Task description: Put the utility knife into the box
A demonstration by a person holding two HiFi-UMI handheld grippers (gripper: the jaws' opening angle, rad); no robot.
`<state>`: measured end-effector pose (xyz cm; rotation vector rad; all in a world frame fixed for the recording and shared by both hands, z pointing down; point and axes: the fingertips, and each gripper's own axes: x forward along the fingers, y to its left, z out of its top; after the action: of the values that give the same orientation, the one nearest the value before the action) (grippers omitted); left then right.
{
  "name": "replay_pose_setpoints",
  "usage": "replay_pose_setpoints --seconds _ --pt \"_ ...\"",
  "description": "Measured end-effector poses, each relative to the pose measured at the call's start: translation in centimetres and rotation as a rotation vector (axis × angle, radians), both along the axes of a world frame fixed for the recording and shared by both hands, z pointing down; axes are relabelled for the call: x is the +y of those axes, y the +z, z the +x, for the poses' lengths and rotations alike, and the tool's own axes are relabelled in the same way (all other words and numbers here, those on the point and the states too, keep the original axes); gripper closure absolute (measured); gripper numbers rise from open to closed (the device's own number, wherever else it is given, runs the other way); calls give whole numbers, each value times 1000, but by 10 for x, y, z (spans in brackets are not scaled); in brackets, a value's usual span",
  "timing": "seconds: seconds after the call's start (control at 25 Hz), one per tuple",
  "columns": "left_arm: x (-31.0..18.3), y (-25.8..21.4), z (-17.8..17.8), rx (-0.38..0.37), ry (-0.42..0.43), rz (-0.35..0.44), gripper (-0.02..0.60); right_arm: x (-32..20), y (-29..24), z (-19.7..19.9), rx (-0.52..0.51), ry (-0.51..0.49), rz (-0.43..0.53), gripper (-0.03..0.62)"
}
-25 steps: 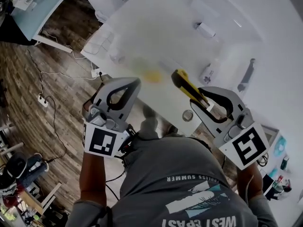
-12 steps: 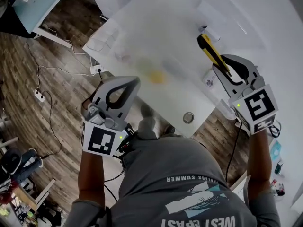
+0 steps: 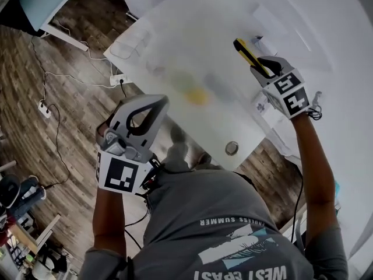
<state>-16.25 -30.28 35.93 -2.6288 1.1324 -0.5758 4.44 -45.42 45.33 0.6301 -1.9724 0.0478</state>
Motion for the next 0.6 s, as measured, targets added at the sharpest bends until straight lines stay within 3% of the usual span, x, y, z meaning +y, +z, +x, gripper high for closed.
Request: replay_pose_setpoints --seconds 0.6 --pt "-7 16 -18 22 -39 -43 574 -26 152 33 161 56 -233 473"
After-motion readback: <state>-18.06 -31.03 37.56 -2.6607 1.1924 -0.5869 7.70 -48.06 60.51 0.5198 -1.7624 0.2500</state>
